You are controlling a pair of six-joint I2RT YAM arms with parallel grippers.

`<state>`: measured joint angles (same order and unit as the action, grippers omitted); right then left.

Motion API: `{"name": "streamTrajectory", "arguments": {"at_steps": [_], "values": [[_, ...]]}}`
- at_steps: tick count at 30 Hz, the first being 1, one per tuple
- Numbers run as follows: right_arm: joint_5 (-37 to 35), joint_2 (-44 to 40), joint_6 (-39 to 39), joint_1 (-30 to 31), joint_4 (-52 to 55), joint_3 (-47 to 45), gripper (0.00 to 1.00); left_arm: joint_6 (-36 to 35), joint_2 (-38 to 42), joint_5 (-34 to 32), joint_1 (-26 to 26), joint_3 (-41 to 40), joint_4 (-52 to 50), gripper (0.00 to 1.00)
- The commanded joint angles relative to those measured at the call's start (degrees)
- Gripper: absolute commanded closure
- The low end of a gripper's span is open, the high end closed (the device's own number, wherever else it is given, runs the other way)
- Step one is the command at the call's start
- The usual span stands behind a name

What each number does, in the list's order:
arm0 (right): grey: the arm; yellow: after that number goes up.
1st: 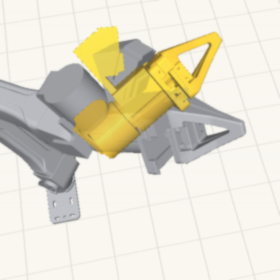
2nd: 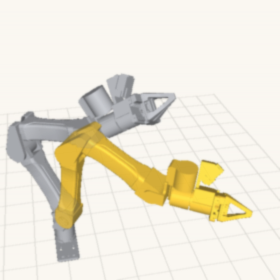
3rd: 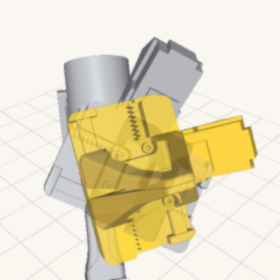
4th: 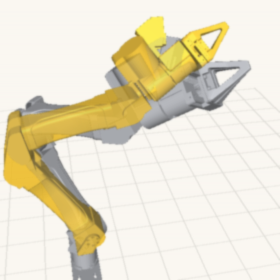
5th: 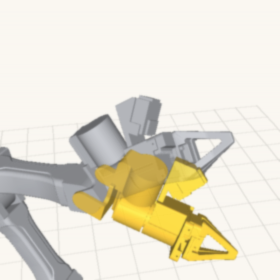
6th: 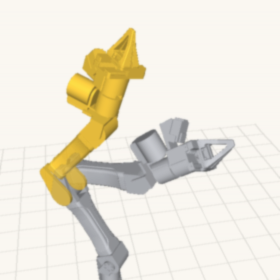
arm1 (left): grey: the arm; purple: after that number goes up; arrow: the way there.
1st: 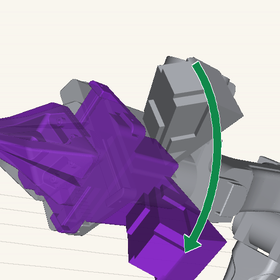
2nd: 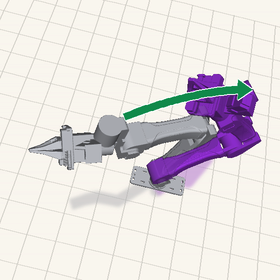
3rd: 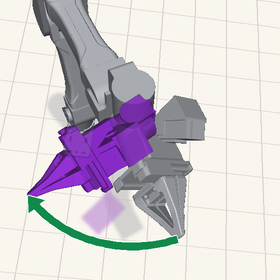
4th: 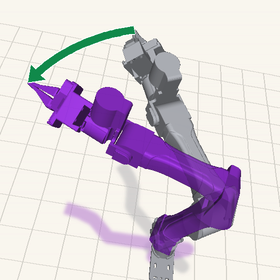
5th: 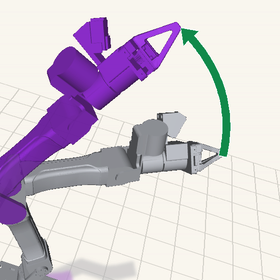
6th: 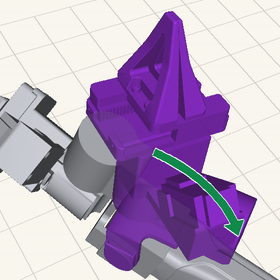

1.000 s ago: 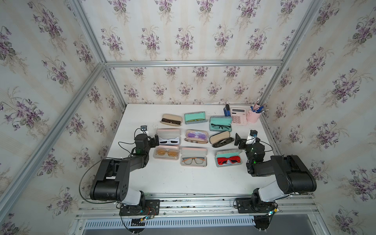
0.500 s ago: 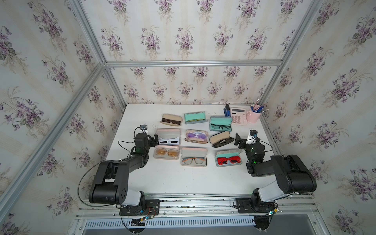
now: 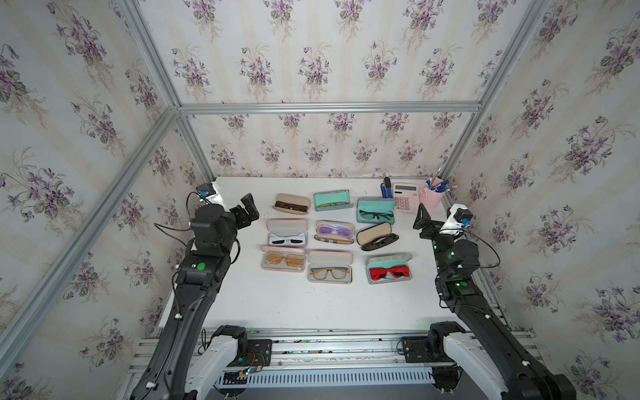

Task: Close the glasses case
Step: Close the glasses case at the center of the board.

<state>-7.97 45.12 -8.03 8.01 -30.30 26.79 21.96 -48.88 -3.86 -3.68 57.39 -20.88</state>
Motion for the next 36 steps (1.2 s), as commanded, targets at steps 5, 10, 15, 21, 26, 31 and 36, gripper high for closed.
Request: {"name": "streamTrajectory", "arguments": {"at_steps": [5,10,15,21,26,31,36], "values": [[8.62,2.32,-5.25,13.50,22.63,10.68,0.09,20.73,7.60,10.34,0.25,-6.00,-22.04,0.00],[3.27,14.19,-4.77,31.80,26.27,19.64,0.09,31.78,7.07,28.71,2.86,-10.65,-23.09,0.00],[4.34,26.51,-6.50,38.83,27.66,27.24,0.09,31.98,4.34,36.89,5.40,-13.34,-26.19,0.00],[7.05,37.06,-6.53,43.39,27.03,34.76,0.10,29.29,4.89,38.09,13.47,-20.89,-27.33,0.00],[6.72,44.43,-6.43,44.81,29.68,41.22,0.10,27.59,3.35,38.60,19.62,-25.04,-26.20,0.01],[8.37,50.40,-6.54,45.20,30.95,45.49,0.12,26.65,-2.44,37.57,20.79,-26.54,-20.59,0.16],[9.91,55.28,-6.06,45.75,32.63,49.77,0.17,26.37,-8.39,38.11,20.82,-28.39,-13.89,0.46]]}}
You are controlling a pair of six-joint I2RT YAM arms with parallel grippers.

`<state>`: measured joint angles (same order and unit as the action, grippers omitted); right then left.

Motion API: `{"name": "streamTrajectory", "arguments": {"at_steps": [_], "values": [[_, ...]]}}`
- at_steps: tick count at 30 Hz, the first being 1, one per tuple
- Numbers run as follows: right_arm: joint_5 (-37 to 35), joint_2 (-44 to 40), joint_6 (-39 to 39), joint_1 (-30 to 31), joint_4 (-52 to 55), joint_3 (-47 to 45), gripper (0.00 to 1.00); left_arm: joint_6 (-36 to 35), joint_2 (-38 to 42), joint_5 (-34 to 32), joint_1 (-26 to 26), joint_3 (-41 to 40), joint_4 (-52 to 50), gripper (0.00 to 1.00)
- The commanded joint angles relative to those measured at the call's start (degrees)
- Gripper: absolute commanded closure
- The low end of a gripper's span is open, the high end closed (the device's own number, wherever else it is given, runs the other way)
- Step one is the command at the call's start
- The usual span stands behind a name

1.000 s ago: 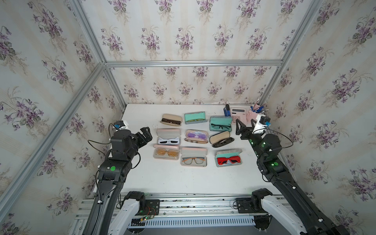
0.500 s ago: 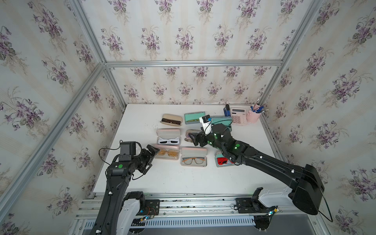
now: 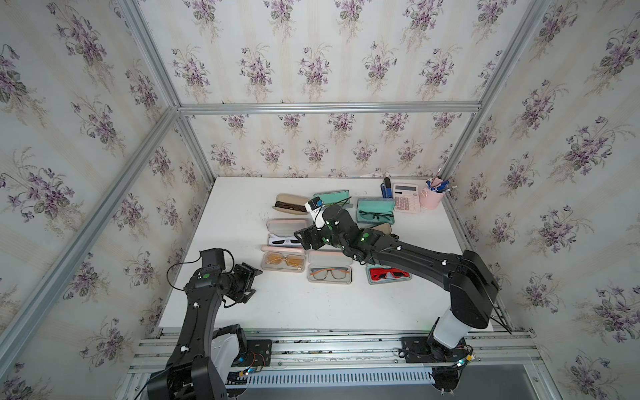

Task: Close the glasses case
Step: Close the glasses case at the center of the board.

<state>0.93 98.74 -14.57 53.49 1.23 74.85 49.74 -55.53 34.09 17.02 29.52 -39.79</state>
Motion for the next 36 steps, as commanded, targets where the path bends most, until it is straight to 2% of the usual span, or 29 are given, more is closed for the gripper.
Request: {"name": "streamTrajectory", "arguments": {"at_steps": [1,5,8,14,17,19,23,30,36], "values": [[1.33,2.54,0.65,0.37,1.14,2.53,0.18,-1.44,-2.59,-0.57,0.12,-1.02,6.31,0.55],[1.71,6.35,1.45,0.99,2.59,6.20,0.20,0.46,-6.67,-0.37,0.12,-4.26,14.76,0.76],[1.80,8.83,2.19,1.20,4.28,8.81,0.20,0.80,-10.55,-0.85,0.13,-5.11,19.56,0.82],[2.75,12.16,2.44,1.33,5.18,10.92,0.22,3.24,-14.98,-1.65,0.10,-6.55,29.18,0.81],[3.16,12.88,2.31,1.44,4.95,10.94,0.22,3.76,-13.85,-2.86,0.12,-7.05,31.42,0.68],[3.24,13.06,2.11,1.41,4.33,10.64,0.22,4.42,-12.53,-3.39,0.12,-7.66,32.58,0.64],[2.98,13.79,2.09,1.40,3.97,10.66,0.22,4.54,-11.92,-3.92,0.11,-7.56,33.46,0.64],[2.32,15.25,2.27,1.39,4.66,11.79,0.23,4.57,-19.18,-1.30,-0.13,-6.97,37.87,0.65],[2.04,15.60,2.53,1.39,4.93,11.81,0.25,5.21,-21.37,-1.20,-1.22,-7.06,40.73,0.65]]}}
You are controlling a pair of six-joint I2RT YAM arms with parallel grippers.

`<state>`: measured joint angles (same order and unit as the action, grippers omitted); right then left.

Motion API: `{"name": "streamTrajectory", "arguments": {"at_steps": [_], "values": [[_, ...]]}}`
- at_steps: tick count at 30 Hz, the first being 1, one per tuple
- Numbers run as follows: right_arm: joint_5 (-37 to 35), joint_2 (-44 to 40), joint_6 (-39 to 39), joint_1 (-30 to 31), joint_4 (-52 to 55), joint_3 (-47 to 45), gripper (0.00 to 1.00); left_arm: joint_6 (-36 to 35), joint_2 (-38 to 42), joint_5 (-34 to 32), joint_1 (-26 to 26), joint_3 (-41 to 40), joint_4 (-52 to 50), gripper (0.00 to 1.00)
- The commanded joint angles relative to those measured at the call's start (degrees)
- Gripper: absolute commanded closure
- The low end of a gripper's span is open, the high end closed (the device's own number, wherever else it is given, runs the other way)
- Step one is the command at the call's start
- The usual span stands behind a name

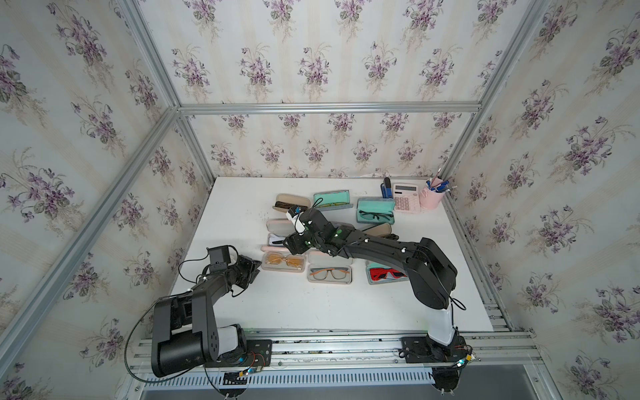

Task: Close the glasses case
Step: Close the glasses case at the center of the board.

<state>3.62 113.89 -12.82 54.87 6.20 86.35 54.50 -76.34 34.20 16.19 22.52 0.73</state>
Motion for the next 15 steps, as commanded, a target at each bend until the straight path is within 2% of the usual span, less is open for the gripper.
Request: {"name": "streamTrajectory", "arguments": {"at_steps": [1,15], "values": [[-0.70,0.62,0.78,0.05,0.07,0.31,0.26,0.34,-0.73,-1.56,-0.93,0.21,0.12,0.65],[-0.98,1.52,1.03,0.05,1.10,1.17,0.30,-4.91,-4.21,-2.85,-1.24,2.90,-8.00,0.69]]}}
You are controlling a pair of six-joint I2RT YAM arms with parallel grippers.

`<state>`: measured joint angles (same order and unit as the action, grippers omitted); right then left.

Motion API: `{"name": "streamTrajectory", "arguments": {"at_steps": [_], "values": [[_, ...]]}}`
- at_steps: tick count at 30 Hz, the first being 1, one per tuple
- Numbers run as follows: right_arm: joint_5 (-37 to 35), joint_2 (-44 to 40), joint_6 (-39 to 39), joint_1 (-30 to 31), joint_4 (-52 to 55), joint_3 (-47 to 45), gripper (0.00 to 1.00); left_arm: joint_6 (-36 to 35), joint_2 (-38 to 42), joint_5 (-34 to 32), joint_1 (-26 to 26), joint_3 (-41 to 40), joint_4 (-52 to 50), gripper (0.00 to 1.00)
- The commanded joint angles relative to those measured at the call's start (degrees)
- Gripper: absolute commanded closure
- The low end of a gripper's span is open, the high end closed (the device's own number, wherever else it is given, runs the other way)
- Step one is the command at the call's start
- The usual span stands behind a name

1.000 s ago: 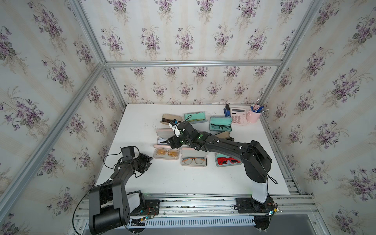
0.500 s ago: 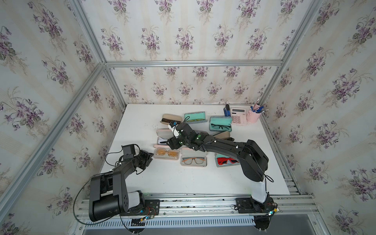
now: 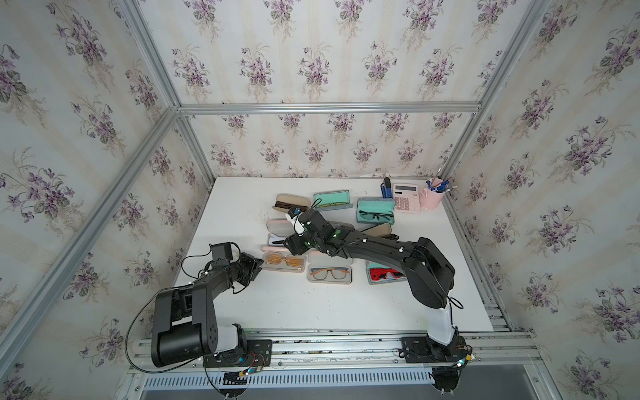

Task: Close the glasses case
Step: Close the glasses case at the center of the board.

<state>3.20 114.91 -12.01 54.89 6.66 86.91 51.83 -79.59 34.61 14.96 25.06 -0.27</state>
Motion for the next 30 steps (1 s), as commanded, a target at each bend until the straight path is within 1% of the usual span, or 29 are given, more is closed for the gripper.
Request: {"name": "streamTrajectory", "arguments": {"at_steps": [1,3,9,13,14,17,22,26,30], "values": [[-0.57,0.65,0.15,0.03,0.82,0.75,0.30,-2.93,-1.00,-3.17,-0.11,0.90,-7.84,0.69],[-0.57,0.75,0.24,0.08,0.99,1.04,0.30,-3.93,-2.95,-3.04,-0.48,1.60,-9.08,0.70],[-0.57,1.19,0.25,0.12,1.52,1.93,0.31,-6.70,-3.11,-4.15,-1.33,2.92,-13.12,0.72],[-0.75,1.45,0.25,0.11,1.87,2.03,0.33,-8.37,-1.80,-4.71,-1.50,3.40,-15.83,0.71],[-0.66,1.45,0.33,-0.02,1.98,1.97,0.33,-8.52,-0.43,-4.79,-1.67,3.33,-16.14,0.71],[-0.65,1.53,0.28,0.09,1.97,1.94,0.34,-8.99,1.19,-6.01,-2.93,3.53,-17.36,0.71],[-0.14,1.63,0.07,0.13,1.69,2.03,0.36,-8.49,-0.98,-7.17,-3.45,3.75,-16.16,0.72],[-0.35,1.48,0.51,0.24,2.07,1.94,0.36,-6.78,-1.00,-6.34,-3.82,3.46,-13.62,0.72],[-0.48,1.28,0.63,0.27,1.88,1.85,0.37,-7.22,-0.92,-8.99,-4.54,4.60,-15.25,0.73]]}}
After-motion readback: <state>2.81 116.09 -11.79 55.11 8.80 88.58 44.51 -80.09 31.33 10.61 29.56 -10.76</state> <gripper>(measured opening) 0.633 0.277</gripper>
